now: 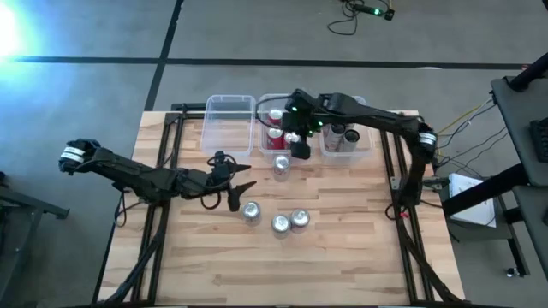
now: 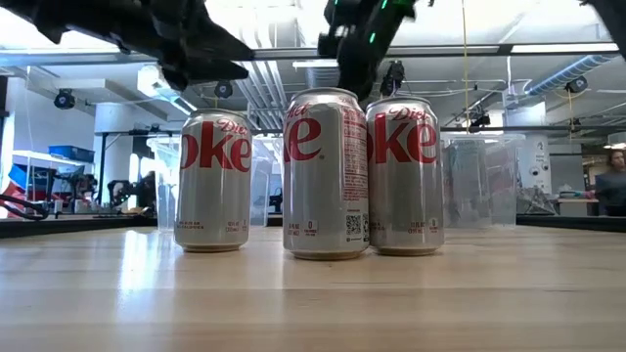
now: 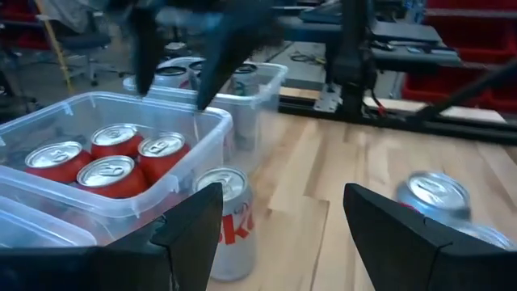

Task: Sort soda cans
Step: Put the center red-silver soda can into the left transparent bin

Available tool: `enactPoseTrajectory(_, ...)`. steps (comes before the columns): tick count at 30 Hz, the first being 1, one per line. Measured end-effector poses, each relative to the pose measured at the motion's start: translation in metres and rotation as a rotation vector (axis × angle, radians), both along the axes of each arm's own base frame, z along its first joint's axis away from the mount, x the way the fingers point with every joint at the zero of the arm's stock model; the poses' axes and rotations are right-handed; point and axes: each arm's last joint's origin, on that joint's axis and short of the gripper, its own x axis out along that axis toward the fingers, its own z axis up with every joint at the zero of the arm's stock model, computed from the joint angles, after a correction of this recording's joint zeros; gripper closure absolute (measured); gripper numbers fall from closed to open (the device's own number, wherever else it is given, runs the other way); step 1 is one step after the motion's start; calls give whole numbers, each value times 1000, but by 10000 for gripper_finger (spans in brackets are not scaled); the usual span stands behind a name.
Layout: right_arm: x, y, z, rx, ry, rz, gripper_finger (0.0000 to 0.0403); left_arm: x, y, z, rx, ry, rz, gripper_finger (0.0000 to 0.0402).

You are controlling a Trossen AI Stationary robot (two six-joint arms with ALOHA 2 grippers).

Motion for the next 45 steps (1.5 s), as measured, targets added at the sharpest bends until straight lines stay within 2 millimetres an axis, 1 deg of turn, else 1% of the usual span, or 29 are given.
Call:
enactPoseTrajectory(2, -7, 18, 14, -9, -23, 39, 73, 4, 1, -4, -9, 3, 12, 159)
enactPoseTrajectory(4, -16, 40, 17, -9, -26, 85, 79, 7, 2, -8, -35, 19, 24, 159)
enactPoseTrajectory(6, -26, 62, 14, -7, -24, 134, 86, 10, 1, -8, -51, 25, 28, 159)
enactPoseTrajectory(9, -41, 93, 3, 12, -70, 169, 96, 14, -1, -1, -68, 63, 29, 159)
enactPoseTrajectory(13, -61, 131, -16, 47, -142, 214, 105, 11, -7, 17, -174, 205, 18, 159)
enactPoseTrajectory(17, -80, 162, -30, 47, -210, 255, 107, 0, -19, 38, -268, 392, 47, 159)
enactPoseTrajectory(20, -91, 180, -38, 29, -252, 287, 98, -10, -31, 59, -320, 456, 59, 159)
enactPoseTrajectory(22, -95, 189, -42, 20, -293, 272, 91, -18, -41, 70, -350, 474, 47, 159)
enactPoseTrajectory(24, -97, 199, -45, 23, -335, 263, 86, -25, -53, 74, -366, 471, 35, 159)
enactPoseTrajectory(27, -98, 216, -54, 44, -400, 270, 83, -35, -73, 66, -362, 469, 16, 159)
enactPoseTrajectory(30, -100, 235, -70, 83, -416, 308, 84, -40, -88, 48, -344, 470, 3, 159)
enactPoseTrajectory(34, -102, 255, -89, 126, -358, 311, 92, -37, -97, 23, -304, 414, 37, 159)
enactPoseTrajectory(37, -102, 266, -98, 119, -329, 291, 99, -32, -100, 0, -296, 455, 33, 159)
enactPoseTrajectory(40, -100, 272, -100, 116, -321, 285, 106, -28, -104, -12, -303, 498, 23, 159)
enactPoseTrajectory(45, -101, 273, -88, 121, -250, 251, 114, -21, -108, -18, -257, 510, 23, 159)
